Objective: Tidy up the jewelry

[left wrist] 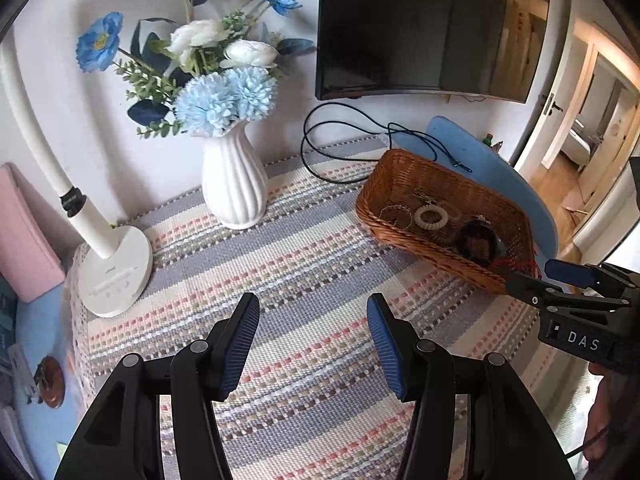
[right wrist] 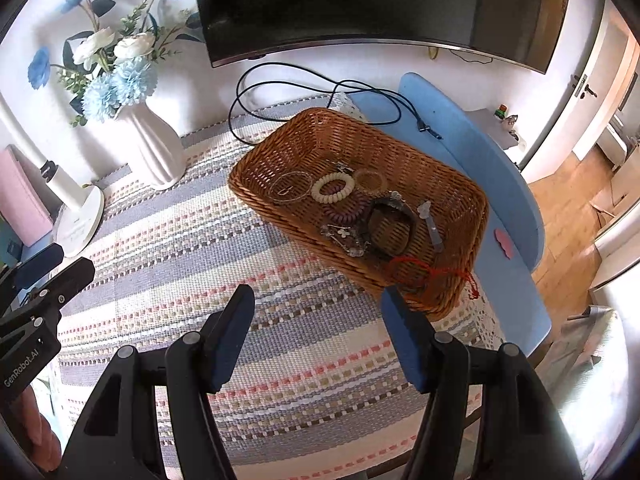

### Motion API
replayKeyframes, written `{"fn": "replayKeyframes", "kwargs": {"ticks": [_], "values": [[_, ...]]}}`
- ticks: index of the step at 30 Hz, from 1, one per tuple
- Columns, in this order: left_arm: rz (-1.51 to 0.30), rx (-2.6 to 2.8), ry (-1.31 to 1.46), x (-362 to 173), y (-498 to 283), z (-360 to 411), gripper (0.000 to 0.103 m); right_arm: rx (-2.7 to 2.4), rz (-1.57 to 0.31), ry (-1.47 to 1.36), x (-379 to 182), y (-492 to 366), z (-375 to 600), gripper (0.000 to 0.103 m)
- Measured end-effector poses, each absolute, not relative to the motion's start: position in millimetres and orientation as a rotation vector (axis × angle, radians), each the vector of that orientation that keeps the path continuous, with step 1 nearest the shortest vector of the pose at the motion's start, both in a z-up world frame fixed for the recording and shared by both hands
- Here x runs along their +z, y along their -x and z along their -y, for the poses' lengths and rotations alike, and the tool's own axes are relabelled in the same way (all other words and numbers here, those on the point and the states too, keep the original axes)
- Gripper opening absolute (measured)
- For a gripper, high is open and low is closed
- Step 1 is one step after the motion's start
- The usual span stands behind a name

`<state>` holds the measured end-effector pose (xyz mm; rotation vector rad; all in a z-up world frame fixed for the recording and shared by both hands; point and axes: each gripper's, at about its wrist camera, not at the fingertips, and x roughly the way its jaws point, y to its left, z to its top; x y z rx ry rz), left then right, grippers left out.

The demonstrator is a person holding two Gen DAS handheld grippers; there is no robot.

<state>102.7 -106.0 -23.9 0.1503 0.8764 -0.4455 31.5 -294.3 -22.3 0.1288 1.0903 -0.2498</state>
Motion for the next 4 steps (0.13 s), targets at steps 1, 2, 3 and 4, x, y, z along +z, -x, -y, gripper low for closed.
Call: {"fn": "replayKeyframes", "kwargs": {"ticks": [1, 2, 3, 4], "values": [[-0.845, -0.431, -0.153, -22.2, -99.9, 103.3, 0.057, -0.246, -1.093, -0.126, -23.1, -31.9, 292.2, 0.068], [-0.823, -0.41, -0.163, -21.2, -98.0, 101.0, 0.057, -0.242, -1.095, -0.122, -24.1, -32.3, 290.0, 0.068], [-0.826, -0.405, -0.169, -22.2, -97.8, 99.3, 0.057, -0.241, -1.096, -0.121, -24.7, -32.5, 289.0, 0.068], [-0.842, -0.417, -0.159, -24.2, -100.1, 97.2, 0.057, -0.24, -1.097, -0.12, -25.4, -33.0, 287.4, 0.068]]}}
